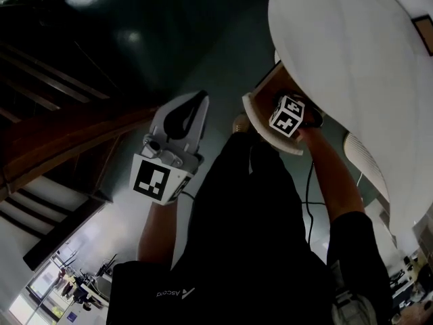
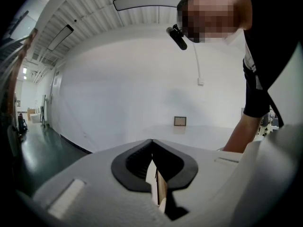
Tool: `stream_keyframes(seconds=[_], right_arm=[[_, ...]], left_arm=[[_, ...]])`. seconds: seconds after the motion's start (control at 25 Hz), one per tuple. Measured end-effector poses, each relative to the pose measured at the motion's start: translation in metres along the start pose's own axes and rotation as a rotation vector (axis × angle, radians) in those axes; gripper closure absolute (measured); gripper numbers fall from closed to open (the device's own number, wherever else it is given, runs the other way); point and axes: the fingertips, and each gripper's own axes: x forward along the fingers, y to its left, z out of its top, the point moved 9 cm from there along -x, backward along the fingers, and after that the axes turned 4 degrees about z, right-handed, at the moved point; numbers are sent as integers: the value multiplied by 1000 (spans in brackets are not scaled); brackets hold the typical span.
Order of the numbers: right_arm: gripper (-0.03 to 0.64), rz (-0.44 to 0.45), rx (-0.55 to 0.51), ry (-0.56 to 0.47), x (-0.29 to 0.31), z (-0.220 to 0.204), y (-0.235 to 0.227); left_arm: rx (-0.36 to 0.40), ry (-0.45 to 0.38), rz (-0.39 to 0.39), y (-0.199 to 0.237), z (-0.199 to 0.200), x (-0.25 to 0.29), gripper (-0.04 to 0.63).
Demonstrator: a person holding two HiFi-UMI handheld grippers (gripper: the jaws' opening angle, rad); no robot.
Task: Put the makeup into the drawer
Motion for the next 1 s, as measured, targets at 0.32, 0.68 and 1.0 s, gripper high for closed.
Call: stream_keyframes(seconds=[0.32, 0.68, 1.0], right_arm=[[538, -3, 26, -7, 2, 0, -1], [558, -88, 90, -141, -49, 12, 14], [592, -196, 141, -382, -145, 34, 47]], left_arm=[[3, 0, -13, 0, -6, 8, 584], [15, -30, -62, -5, 2, 13, 584], [21, -82, -133, -19, 20, 17, 584]])
